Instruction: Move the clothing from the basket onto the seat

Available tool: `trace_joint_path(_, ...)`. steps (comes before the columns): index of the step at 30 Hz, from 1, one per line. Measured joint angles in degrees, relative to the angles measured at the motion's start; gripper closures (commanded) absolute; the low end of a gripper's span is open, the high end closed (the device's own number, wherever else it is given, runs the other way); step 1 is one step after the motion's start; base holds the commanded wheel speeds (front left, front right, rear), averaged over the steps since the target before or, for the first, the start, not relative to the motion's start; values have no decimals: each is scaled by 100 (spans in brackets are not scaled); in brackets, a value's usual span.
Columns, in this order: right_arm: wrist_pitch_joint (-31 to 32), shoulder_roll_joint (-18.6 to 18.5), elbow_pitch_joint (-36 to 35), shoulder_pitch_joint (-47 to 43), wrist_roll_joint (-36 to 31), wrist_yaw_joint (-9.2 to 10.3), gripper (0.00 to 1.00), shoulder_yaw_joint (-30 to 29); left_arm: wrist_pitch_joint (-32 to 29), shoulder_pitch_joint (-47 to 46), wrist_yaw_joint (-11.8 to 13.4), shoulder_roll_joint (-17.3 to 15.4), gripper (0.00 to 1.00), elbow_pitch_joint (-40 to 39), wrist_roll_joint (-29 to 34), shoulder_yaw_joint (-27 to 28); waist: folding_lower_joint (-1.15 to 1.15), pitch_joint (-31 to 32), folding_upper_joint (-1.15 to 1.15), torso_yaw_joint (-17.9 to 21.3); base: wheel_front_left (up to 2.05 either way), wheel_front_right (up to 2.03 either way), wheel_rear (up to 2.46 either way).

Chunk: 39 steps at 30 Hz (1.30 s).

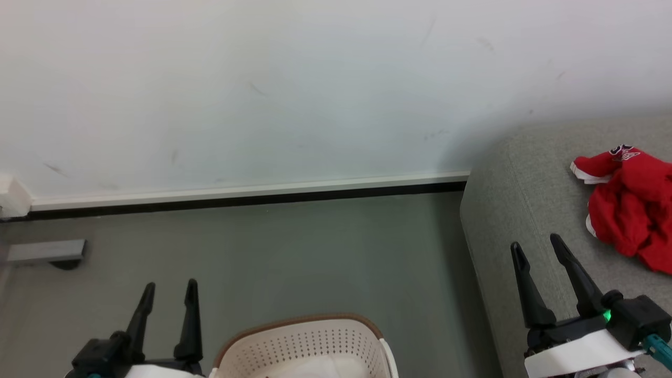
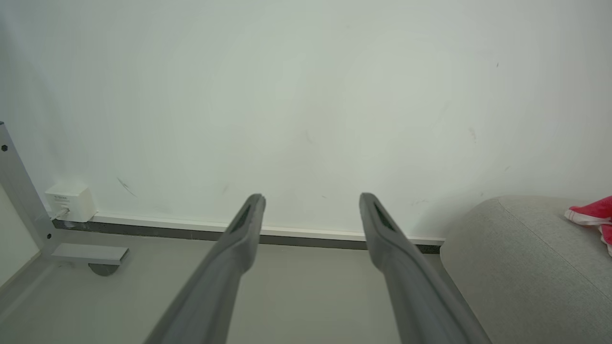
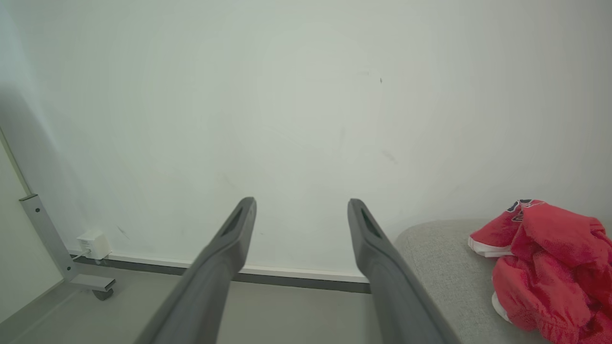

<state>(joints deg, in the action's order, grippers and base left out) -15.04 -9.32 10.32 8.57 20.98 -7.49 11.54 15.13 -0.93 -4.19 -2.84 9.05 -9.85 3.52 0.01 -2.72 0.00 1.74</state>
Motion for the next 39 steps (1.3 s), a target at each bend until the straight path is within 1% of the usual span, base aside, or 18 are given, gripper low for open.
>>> trace_joint_path(6, -1, -124, -66, 465, 31, 0, 0, 111, 1, -419, -84, 0, 0, 99, 2, -129, 0, -459, 0, 68, 0, 0, 0)
trace_joint_path(15, -1, -182, -87, 1255, 81, 0, 0, 178, 0, -1049, -183, 1, 0, 619, 62, -278, 1, -1236, 0, 188, 0, 0, 0)
trace_joint_path(23, -1, -269, -216, 1898, 133, 0, 0, 89, 0, -1785, -247, -22, 0, 1196, 218, -548, 1, -1971, 0, 224, 0, 0, 0)
trace_joint_path(32, -1, -319, -330, 2498, 136, 0, 0, 21, 0, -2599, -291, -67, 0, 2272, 321, -927, 1, -2743, 0, 237, 0, 0, 0)
trace_joint_path(39, -1, -432, -481, 2855, 136, 0, 0, -129, -99, -3167, -311, -60, 0, 3441, 299, -1329, 1, -3205, 0, 295, 0, 0, 0)
